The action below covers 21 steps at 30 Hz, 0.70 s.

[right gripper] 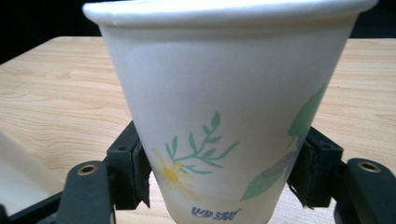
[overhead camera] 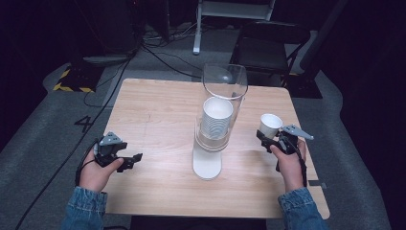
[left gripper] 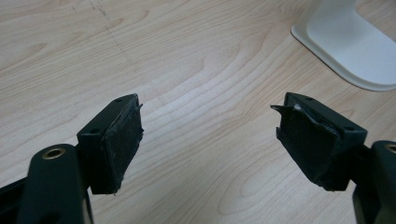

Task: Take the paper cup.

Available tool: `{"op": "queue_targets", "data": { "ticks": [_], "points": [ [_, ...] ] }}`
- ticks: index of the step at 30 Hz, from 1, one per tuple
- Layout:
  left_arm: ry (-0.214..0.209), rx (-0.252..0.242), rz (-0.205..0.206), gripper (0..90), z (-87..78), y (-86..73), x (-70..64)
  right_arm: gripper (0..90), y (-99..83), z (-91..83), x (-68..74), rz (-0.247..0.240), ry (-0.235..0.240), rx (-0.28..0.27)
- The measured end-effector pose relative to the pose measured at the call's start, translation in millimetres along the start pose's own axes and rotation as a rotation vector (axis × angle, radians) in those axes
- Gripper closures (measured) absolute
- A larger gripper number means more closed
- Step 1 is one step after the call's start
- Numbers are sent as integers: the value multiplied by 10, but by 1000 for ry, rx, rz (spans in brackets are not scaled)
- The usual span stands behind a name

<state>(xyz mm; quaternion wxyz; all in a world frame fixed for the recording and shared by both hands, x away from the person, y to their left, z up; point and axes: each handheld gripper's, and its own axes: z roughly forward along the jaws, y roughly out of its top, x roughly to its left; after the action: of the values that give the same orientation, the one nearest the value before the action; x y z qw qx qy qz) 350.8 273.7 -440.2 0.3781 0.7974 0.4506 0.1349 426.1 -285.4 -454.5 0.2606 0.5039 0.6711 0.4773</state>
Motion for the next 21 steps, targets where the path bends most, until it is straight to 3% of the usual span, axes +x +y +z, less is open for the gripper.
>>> {"op": "queue_targets", "data": {
  "ticks": [3,9,21],
  "points": [
    [7,12,7,223,-27,-33,13,328,-10,61,-16,-3,-8,3],
    [40,16,-17,224,-113,-142,63,325,-66,259,-83,-54,-42,30],
    [30,24,-18,224,-91,-146,50,324,-198,395,-61,-41,-24,194]
  ]
}}
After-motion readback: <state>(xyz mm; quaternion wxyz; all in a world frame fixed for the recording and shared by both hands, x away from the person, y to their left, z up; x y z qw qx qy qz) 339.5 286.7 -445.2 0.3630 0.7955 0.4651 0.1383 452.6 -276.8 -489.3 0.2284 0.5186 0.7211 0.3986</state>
